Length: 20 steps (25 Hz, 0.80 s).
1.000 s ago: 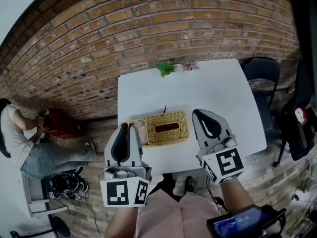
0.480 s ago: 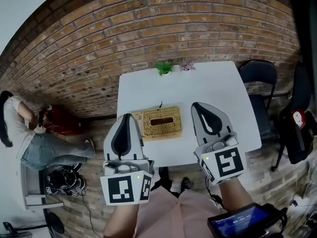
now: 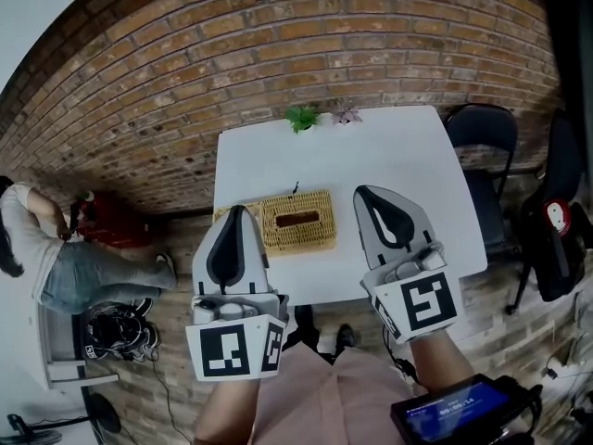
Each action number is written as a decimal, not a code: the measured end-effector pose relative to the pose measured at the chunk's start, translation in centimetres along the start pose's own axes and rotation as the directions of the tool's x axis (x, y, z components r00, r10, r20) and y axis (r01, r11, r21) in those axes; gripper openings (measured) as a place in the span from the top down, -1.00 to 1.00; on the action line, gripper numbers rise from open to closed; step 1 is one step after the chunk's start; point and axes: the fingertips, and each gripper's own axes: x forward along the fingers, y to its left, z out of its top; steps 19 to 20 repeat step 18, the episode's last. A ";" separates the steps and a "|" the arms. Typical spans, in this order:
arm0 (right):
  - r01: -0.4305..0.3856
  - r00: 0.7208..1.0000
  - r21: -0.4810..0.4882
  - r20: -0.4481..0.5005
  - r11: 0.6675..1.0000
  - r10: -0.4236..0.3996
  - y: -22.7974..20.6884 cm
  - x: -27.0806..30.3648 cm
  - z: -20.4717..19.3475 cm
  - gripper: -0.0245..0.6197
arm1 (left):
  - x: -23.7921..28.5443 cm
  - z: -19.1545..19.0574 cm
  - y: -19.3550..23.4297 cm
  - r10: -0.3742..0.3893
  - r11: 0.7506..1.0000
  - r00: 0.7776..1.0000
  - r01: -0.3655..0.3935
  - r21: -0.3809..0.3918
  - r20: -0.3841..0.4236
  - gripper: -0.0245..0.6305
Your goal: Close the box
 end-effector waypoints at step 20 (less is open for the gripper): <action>-0.006 1.000 -0.003 -0.022 1.000 0.006 0.1 0.9 -0.7 0.93 | 0.6 -1.3 0.4 -0.004 1.000 1.000 0.004 -0.021 -0.023 0.86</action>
